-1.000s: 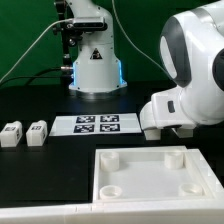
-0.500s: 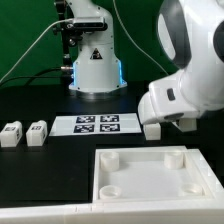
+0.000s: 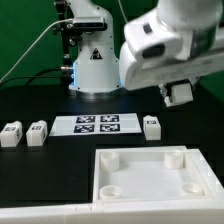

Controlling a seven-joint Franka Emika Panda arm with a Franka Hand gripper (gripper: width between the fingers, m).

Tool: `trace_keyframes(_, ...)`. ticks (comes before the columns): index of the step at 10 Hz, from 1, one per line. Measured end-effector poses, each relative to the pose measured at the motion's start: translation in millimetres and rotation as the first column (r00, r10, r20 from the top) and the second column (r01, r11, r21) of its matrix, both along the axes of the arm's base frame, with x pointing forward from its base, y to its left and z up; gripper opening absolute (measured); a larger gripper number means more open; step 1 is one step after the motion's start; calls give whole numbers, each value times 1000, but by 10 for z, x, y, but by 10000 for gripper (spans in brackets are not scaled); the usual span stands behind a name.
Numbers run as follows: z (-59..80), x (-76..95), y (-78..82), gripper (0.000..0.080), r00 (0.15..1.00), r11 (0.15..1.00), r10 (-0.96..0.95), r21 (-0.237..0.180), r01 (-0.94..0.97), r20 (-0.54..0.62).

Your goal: Assemble one leg

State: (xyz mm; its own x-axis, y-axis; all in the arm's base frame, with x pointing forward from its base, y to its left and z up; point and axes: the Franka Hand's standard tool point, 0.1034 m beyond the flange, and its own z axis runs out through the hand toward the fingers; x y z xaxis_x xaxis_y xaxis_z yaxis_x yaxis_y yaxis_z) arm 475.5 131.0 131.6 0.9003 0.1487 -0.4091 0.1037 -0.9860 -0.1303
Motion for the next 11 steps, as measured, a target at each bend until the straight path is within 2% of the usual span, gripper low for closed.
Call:
trace_keyframes(1, 123, 3, -32, 291, 998, 1000, -9, -6, 9, 67)
trace_keyframes(2, 160, 72, -24, 291, 980, 1000, -24, 2, 24, 198)
trace_keyframes(3, 138, 60, -47, 291, 955, 999, -33, 7, 32, 295)
trace_keyframes(4, 125, 42, -61, 291, 938, 999, -37, 10, 36, 345)
trace_keyframes(5, 136, 126, -61, 291, 883, 999, -50, 26, 43, 467)
trace_keyframes(7, 102, 131, -99, 291, 802, 998, -55, 42, 38, 594)
trace_keyframes(8, 121, 402, -166, 291, 705, 998, -59, 60, 23, 707)
trace_keyframes(9, 177, 598, -228, 291, 661, 998, -58, 62, 17, 748)
trace_keyframes(10, 328, 896, -254, 291, 567, 997, -77, 78, 21, 820)
trace_keyframes(11, 339, 1060, -240, 291, 498, 995, -94, 95, 24, 862)
